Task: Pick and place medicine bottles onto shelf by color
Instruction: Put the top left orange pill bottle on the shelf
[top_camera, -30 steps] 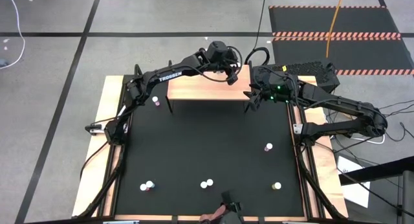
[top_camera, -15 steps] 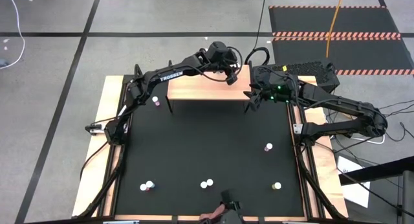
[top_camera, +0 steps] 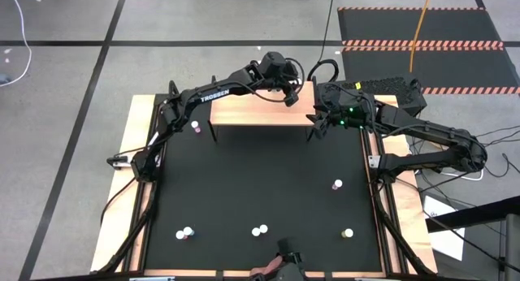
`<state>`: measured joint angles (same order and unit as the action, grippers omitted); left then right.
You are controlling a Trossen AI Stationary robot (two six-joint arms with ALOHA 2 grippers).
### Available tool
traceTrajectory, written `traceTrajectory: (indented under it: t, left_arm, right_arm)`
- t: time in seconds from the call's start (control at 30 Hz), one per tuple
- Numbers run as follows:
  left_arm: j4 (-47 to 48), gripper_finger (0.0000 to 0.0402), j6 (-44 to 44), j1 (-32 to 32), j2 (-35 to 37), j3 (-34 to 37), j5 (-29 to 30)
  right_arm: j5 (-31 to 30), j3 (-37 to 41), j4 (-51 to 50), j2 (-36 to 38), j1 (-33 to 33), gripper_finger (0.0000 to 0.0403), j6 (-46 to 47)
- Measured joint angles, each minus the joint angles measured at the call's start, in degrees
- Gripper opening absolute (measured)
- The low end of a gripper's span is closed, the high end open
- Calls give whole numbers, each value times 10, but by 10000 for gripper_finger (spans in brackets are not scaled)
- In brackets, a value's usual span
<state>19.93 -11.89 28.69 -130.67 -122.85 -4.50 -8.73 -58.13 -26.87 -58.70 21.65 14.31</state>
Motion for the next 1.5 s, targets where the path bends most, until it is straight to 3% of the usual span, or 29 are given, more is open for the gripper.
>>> traceTrajectory:
  t: [1.1,1.5]
  left_arm:
    - [11,145,-15,0,0,0,7]
    - [9,221,-11,1,0,0,20]
  right_arm:
    - [0,0,0,0,0,219,21]
    - [0,0,0,0,0,219,22]
